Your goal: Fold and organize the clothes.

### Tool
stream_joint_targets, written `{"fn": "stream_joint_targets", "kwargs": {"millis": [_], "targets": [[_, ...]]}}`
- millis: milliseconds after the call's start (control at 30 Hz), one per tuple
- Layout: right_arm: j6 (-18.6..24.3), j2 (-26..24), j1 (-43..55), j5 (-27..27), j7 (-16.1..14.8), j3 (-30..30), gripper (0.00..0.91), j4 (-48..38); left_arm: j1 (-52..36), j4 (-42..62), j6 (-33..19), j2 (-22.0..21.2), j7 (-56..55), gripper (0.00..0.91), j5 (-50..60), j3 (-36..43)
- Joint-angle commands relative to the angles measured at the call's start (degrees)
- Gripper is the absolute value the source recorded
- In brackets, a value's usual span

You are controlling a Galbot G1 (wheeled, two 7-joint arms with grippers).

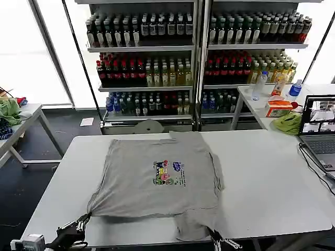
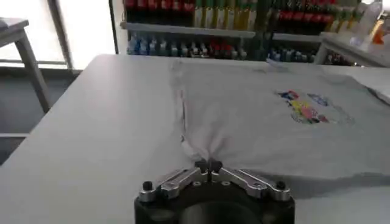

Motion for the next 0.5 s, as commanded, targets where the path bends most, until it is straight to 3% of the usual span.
{"fn": "stream_joint_targets", "kwargs": {"millis": [33,500], "targets": [[0.6,1.2,10.2,-0.2,0.0,0.0,0.0,-2.6,-6.0,1.2,0.4,2.4,0.2,0.01,-1.8,-0.4],[-3.7,1.7,36.4,3.1,2.8,-5.4,0.0,-15.3,-27.0,14.5,0.5,10.0,1.5,0.01,-5.4,9.3]]}}
